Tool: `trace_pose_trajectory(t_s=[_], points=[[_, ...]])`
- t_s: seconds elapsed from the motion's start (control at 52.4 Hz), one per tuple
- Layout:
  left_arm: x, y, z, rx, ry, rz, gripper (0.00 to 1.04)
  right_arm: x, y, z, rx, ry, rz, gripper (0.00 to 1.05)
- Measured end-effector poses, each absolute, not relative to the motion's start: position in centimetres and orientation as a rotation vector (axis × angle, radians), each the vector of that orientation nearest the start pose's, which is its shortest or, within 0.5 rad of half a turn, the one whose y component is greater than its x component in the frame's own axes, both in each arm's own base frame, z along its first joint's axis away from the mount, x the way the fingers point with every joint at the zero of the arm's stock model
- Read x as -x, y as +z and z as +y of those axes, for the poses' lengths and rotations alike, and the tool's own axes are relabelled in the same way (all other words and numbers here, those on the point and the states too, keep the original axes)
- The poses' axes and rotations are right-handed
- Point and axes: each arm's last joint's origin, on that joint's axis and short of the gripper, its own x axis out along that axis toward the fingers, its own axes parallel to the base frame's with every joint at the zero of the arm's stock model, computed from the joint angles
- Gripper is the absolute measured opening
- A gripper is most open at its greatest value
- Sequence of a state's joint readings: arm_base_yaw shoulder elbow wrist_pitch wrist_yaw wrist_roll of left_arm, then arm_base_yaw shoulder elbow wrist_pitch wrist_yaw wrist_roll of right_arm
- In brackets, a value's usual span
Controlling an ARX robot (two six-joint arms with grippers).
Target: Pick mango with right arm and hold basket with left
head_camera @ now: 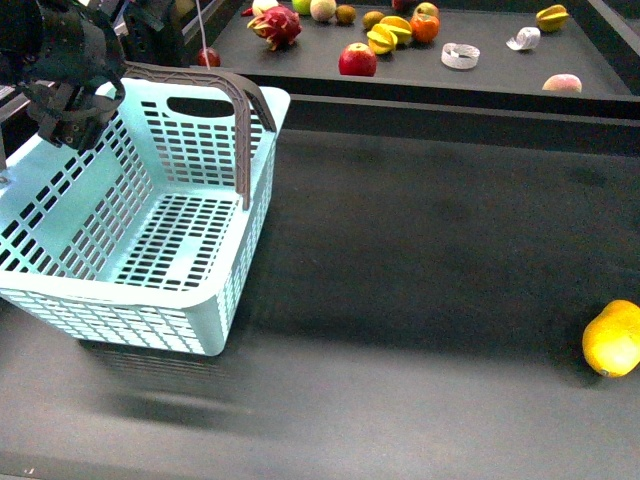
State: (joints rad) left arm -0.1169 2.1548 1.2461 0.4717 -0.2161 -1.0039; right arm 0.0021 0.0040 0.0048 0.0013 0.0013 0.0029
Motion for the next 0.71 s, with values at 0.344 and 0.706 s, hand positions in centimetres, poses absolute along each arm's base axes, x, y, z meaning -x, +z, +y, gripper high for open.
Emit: trace_pose_trajectory(t_s=[0.344, 0.706], points=[[-47.8, 11.7, -4.2, 0.894, 0.301, 0.353, 0.82, -9.8, 16.5, 0.0, -0.003, 0.001, -0.002, 0.97], [-47.8, 11.9, -4.3, 0.967, 0.284, 0.375, 0.16, -9.8, 16.5, 0.0, -0.003, 0.001, -0.002, 0.97]])
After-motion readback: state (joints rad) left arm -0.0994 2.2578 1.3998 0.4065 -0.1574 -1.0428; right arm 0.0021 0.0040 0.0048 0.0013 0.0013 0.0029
